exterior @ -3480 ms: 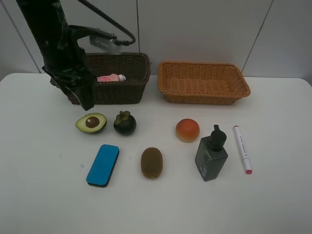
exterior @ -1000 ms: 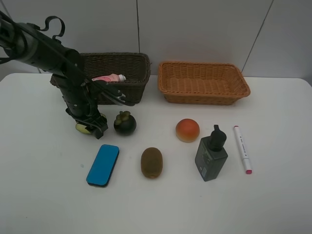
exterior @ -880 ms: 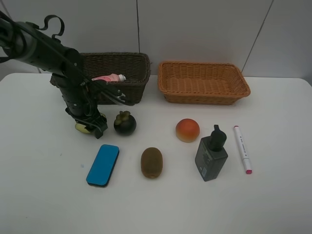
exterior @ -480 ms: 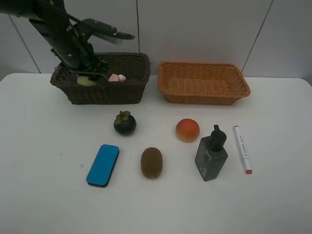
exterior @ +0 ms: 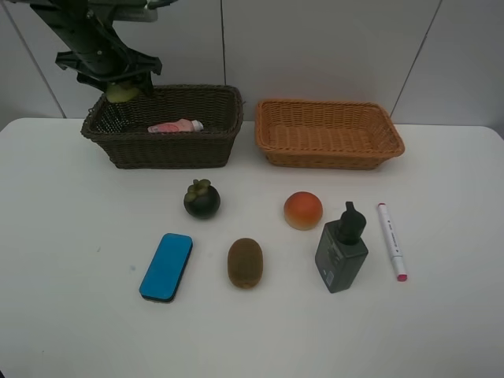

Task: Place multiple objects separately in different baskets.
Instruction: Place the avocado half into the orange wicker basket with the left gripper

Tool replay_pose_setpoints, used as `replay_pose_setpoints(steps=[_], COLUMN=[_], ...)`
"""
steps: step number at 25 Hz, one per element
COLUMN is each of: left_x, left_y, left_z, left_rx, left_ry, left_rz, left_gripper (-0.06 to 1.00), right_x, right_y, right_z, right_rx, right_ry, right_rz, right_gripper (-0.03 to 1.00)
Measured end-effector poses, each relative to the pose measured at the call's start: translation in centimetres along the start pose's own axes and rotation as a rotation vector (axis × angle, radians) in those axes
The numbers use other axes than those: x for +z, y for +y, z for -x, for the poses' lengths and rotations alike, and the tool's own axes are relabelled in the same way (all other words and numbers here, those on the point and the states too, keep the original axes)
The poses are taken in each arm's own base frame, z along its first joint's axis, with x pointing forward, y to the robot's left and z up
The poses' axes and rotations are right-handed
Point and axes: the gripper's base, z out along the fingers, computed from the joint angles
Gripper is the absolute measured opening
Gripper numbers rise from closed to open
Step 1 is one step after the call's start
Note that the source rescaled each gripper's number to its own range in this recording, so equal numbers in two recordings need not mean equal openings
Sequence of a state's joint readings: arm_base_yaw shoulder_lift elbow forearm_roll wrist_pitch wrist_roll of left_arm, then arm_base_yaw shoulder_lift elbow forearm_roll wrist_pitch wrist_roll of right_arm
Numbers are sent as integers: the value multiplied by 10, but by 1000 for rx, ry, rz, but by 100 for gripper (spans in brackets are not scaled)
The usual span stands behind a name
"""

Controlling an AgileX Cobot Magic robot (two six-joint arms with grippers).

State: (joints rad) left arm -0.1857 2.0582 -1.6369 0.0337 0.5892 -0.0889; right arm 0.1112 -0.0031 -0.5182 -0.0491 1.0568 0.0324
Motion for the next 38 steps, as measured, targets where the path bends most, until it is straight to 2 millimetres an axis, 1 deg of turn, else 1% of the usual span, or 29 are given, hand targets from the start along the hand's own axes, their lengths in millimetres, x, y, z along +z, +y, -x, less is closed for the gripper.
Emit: replay_pose_setpoints(steps=[4, 8, 12, 14, 16, 18, 22, 25, 28, 31, 35, 38], left_x=[20, 32, 33, 30, 27, 26, 35, 45, 55, 63, 75, 82], left_y=[1, 1, 1, -2, -10, -27, -75, -112, -149, -180, -211, -221], left_z=[-7, -13, -12, -5, 5, 15, 25, 26, 22, 16, 5, -3], left_rx=[-2, -5, -8, -17, -15, 2, 56, 77, 95, 126, 164, 177], left_ry=[17, 44, 41, 13, -23, -60, -94, -99, -98, -104, -102, -86], left_rz=[1, 3, 1, -9, -27, -53, -124, -186, -249, -291, -328, -338], left_gripper=[70, 70, 70, 70, 70, 70, 70, 70, 70, 70, 70, 70], right_x=[0, 0, 0, 0, 0, 0, 0, 0, 0, 0, 0, 0], right_y=[0, 0, 0, 0, 0, 0, 0, 0, 0, 0, 0, 0], right_z=[0, 0, 0, 0, 0, 0, 0, 0, 0, 0, 0, 0], right_rx=[0, 0, 0, 0, 0, 0, 0, 0, 0, 0, 0, 0], right_ry=[0, 0, 0, 0, 0, 0, 0, 0, 0, 0, 0, 0], right_rz=[0, 0, 0, 0, 0, 0, 0, 0, 0, 0, 0, 0], right_gripper=[100, 100, 100, 100, 100, 100, 100, 100, 100, 100, 100, 100])
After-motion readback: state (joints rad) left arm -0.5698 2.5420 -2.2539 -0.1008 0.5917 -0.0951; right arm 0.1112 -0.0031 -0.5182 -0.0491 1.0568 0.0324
